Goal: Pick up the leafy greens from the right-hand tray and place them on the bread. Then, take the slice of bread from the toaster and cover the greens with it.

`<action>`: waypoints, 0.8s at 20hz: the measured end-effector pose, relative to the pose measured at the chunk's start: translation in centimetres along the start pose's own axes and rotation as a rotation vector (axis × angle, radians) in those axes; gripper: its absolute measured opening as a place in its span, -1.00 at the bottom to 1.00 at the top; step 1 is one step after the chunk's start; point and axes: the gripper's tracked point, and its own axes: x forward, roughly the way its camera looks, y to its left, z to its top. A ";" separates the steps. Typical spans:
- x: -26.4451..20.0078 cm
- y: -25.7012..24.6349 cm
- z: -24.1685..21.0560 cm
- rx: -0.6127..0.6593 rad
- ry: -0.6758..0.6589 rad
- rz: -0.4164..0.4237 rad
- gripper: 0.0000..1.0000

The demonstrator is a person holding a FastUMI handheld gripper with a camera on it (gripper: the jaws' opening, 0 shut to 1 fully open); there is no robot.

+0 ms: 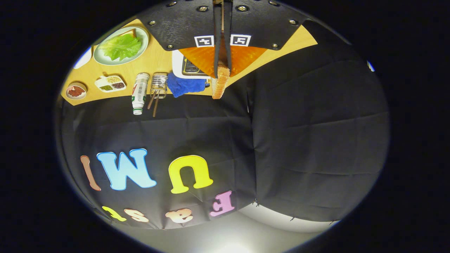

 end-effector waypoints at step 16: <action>-6.2 -8.2 6.1 0.009 -0.091 -0.058 -0.95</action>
